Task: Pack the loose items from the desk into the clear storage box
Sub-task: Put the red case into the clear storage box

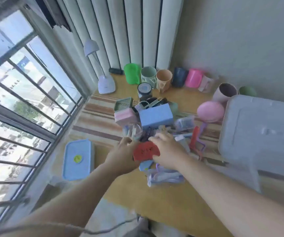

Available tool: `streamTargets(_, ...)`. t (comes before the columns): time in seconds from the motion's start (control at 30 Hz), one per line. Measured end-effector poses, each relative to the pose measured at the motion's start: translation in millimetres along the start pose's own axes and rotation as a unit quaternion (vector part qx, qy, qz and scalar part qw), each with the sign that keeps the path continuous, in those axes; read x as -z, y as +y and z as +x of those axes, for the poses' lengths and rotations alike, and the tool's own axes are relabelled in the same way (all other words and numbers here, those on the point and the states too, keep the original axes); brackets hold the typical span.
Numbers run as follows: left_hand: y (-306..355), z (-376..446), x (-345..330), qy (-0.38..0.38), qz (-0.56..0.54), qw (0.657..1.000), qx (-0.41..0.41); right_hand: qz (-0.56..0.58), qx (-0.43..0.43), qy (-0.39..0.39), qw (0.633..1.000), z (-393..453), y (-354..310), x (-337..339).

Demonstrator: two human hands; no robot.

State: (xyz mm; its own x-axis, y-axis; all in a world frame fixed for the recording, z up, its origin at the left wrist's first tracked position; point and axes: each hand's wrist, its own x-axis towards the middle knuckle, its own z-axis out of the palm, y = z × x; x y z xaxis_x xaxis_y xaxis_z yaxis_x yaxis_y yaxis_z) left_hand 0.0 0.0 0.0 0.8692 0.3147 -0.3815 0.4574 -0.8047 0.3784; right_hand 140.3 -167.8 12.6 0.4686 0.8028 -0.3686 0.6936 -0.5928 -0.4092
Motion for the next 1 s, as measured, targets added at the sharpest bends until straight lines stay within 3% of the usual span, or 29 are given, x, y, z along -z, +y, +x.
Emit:
streamTargets(0.2, -18, 25, -41, -0.021, 0.026, 0.999, 0.019, -0.120, -0.024, -0.028, 0.992, 30, 7, -38)
streamTargets(0.43, -21, 21, -16, -0.017, -0.001, 1.000, -0.012, -0.106, -0.009, -0.005, 0.994, 25, 5, -34)
streamTargets(0.6, -1, 3, 55, 0.062, 0.023, 0.992, -0.110, -0.037, 0.044, 0.119, 0.991, -16, 10, 16)
streamTargets(0.8, 124, 16, 88, 0.078, 0.000, 0.955, -0.287, 0.021, -0.061, 0.221, 0.973, -128, 49, 90)
streamTargets(1.0, 296, 19, 35, 0.051, -0.034, 0.892, -0.448, 0.047, -0.209, 0.302, 0.929, -282, 135, 113)
